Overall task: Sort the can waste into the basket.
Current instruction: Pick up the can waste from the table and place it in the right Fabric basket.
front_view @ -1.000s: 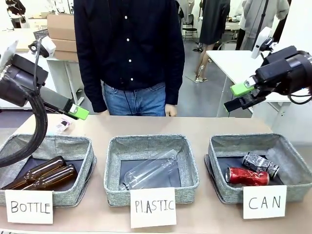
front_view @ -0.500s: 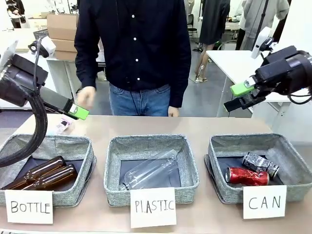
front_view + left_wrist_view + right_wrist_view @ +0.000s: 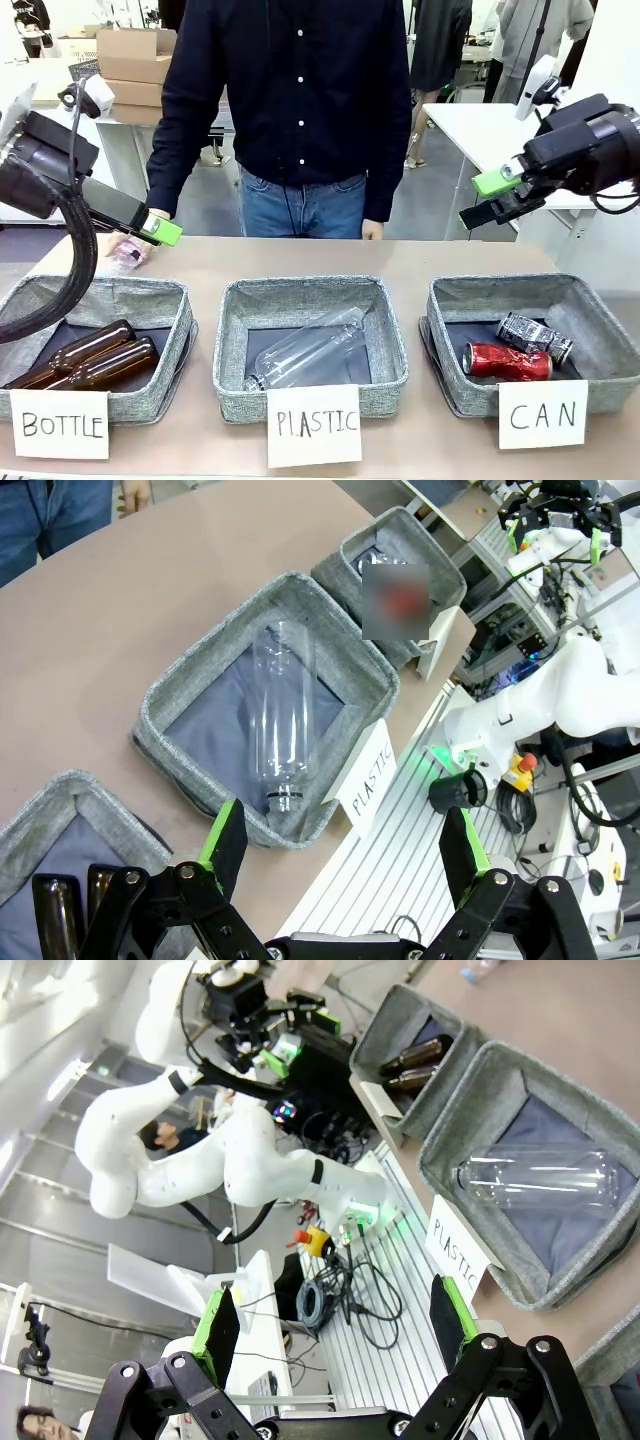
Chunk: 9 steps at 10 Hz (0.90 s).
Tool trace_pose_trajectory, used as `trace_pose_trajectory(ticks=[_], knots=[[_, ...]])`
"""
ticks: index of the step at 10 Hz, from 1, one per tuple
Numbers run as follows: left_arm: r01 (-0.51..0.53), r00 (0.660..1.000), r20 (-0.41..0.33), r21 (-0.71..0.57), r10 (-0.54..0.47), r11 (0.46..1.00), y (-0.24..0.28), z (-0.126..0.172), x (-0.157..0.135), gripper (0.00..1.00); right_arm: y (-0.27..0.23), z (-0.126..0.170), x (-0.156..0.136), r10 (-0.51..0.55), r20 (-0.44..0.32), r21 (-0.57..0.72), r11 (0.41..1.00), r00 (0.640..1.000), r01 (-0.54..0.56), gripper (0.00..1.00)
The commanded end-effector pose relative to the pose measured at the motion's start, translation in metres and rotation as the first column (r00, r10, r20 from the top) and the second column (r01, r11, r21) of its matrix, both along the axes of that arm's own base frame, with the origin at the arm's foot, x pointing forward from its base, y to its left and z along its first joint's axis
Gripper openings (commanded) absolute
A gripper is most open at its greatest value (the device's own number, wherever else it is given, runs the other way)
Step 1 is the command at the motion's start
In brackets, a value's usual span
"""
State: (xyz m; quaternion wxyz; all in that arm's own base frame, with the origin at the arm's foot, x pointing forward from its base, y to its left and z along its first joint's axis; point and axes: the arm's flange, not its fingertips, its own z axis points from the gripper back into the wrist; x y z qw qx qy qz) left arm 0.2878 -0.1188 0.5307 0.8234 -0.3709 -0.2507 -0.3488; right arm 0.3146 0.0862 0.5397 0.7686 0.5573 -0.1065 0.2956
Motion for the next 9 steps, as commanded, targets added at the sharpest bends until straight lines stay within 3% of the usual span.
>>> trace_pose_trajectory(ticks=[1,9], knots=[[-0.004,1.0,0.004,-0.019,0.004,1.0,0.0007,0.0015,0.0027,1.0,-0.0025,0.0008,0.002,0.015,0.022,-0.001,1.0,1.0,-0.015,1.0],[-0.004,1.0,0.004,-0.019,0.004,1.0,0.0007,0.0015,0.0027,1.0,-0.0025,0.0008,0.002,0.015,0.022,-0.001,1.0,1.0,-0.015,1.0]])
